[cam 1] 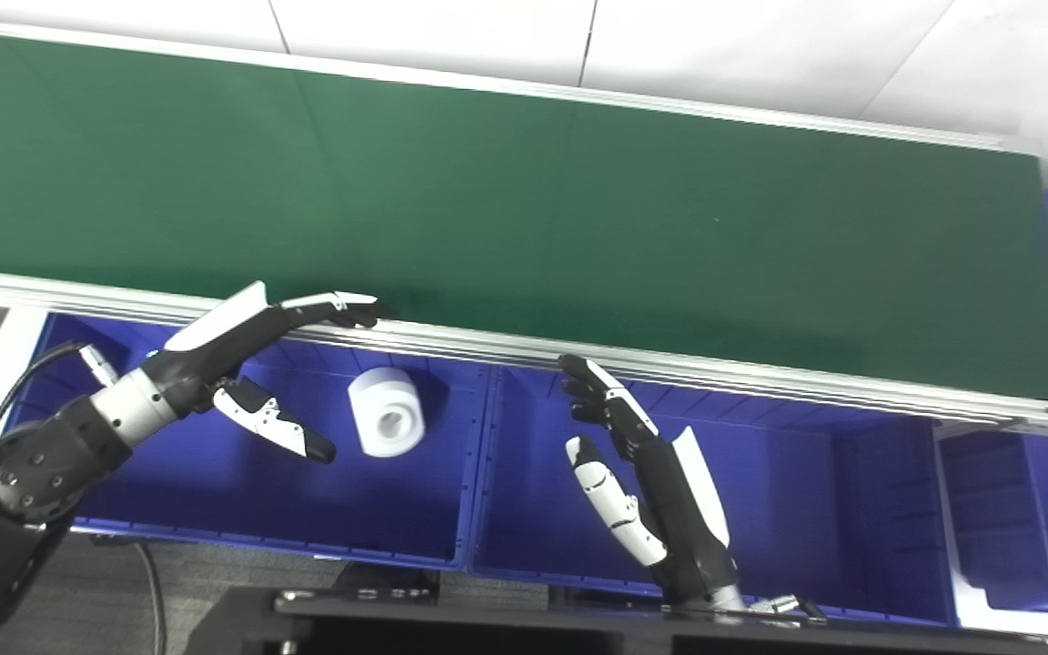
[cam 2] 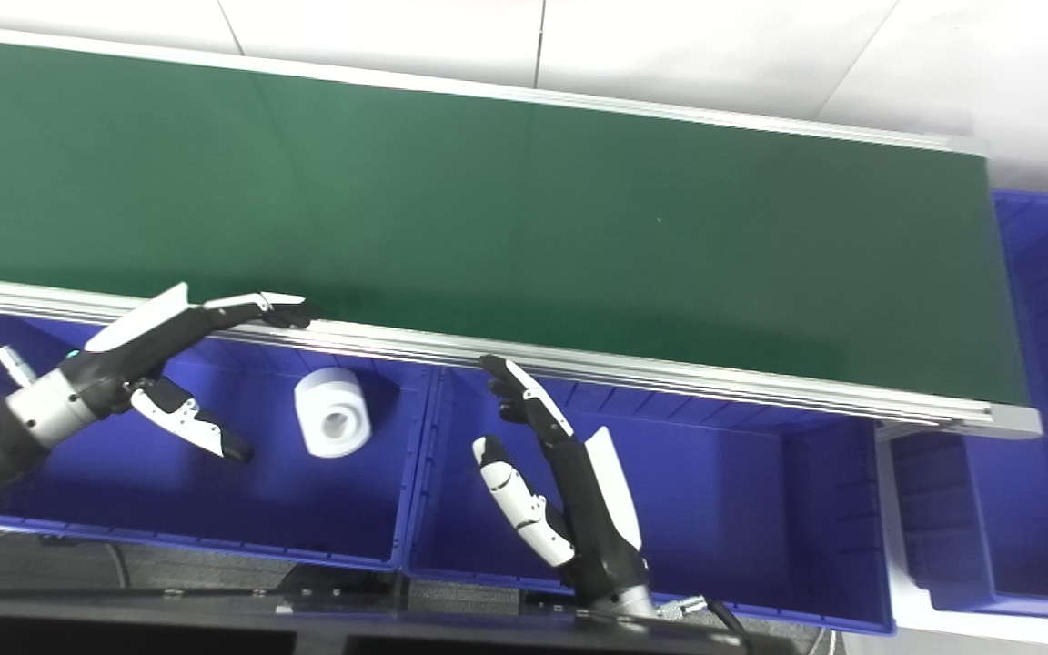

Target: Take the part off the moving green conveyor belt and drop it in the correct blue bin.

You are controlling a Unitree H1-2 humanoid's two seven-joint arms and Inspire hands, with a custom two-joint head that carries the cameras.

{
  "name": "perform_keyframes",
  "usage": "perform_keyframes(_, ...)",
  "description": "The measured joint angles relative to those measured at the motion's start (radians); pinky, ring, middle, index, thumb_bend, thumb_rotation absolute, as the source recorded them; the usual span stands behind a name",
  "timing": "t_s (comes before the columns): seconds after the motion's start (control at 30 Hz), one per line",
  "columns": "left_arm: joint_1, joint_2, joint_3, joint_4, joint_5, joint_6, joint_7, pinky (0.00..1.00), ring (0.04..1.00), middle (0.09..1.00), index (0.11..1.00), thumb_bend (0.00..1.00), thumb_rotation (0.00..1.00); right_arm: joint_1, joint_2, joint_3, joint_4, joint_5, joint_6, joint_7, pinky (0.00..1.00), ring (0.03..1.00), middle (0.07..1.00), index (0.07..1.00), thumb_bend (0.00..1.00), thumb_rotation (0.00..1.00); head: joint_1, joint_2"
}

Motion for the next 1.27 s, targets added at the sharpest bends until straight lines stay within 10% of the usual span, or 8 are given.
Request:
perform_keyframes(0.27,0.066,-0.078,-0.051,-0.137,-0.091,0.14,-0.07,0.85,0.917,0.945,0.924,0.61,0.52,0.001,0.003,0.0,0.0,-0.007,0.003,0.0,0.82,0.876,0.901,0.887,0.34,0.88,-0.023,0.005)
perform_keyframes(0.7,0.082,-0.074,-0.004,-0.202,-0.086,0.216,-0.111,0.96,0.999,1.0,1.0,0.44,0.79,0.005,0.008,-0.002,-0.003,-0.013,0.008,-0.001,0.82,0.878,0.905,0.889,0.33,0.88,-0.042,0.002)
perform_keyframes(1.27,0.085,-0.075,0.001,-0.2,-0.046,0.227,-0.133,0.99,1.0,1.0,1.0,0.39,0.77,0.006,0.009,-0.002,-0.002,-0.013,0.008,-0.003,0.83,0.882,0.908,0.894,0.34,0.89,-0.042,-0.006)
